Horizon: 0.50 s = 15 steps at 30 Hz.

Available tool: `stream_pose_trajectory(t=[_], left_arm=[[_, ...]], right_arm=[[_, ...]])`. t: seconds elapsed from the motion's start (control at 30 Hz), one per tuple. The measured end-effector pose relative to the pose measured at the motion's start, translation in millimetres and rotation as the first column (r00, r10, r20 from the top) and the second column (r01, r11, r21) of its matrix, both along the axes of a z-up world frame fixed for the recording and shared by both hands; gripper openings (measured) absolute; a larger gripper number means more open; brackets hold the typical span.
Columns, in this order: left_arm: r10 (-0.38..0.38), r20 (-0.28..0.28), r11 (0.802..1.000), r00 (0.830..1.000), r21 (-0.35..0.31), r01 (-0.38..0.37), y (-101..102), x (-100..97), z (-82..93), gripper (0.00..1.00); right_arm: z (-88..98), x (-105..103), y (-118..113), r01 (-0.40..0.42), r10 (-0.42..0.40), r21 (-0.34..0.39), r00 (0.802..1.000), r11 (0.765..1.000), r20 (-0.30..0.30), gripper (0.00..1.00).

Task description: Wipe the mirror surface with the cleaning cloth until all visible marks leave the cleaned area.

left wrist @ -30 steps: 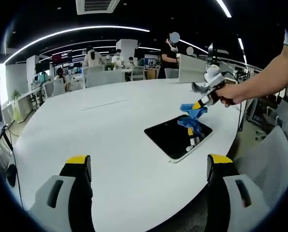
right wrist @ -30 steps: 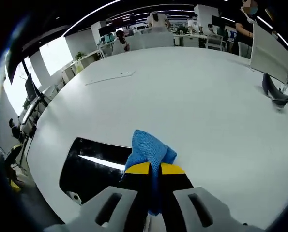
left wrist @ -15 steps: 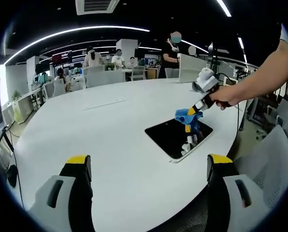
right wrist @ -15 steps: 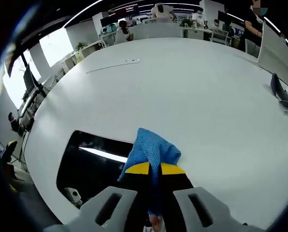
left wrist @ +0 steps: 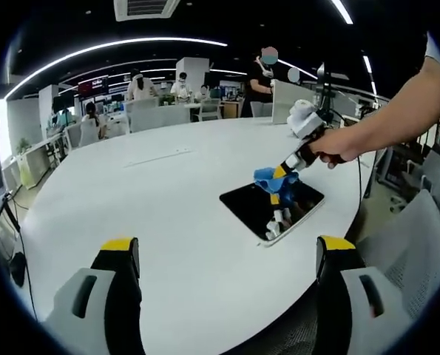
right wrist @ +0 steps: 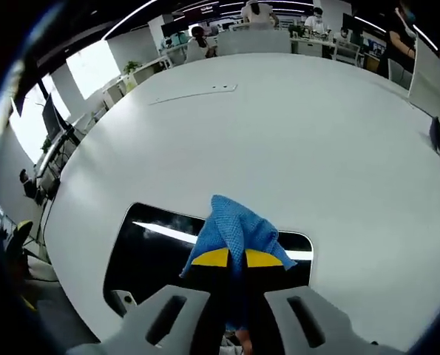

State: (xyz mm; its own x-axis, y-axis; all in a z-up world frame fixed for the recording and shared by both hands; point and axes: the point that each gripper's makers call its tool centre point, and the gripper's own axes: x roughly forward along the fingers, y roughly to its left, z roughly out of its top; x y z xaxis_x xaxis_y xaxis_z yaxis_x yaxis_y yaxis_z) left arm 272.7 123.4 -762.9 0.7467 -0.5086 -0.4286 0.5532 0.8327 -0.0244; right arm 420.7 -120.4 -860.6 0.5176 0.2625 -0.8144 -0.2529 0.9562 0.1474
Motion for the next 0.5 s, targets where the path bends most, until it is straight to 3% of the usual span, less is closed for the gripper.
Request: stream_pose_trajectory(t=[0.5], left_arm=[[-0.006,-0.011,1.000,1.000,0.011,0.006,0.1,-0.5,-4.1,0.99]], right_arm=[[-2.0,4.0,66.4,-0.098,0.099,0.025,0.995,0.995,-0.032,0.00]])
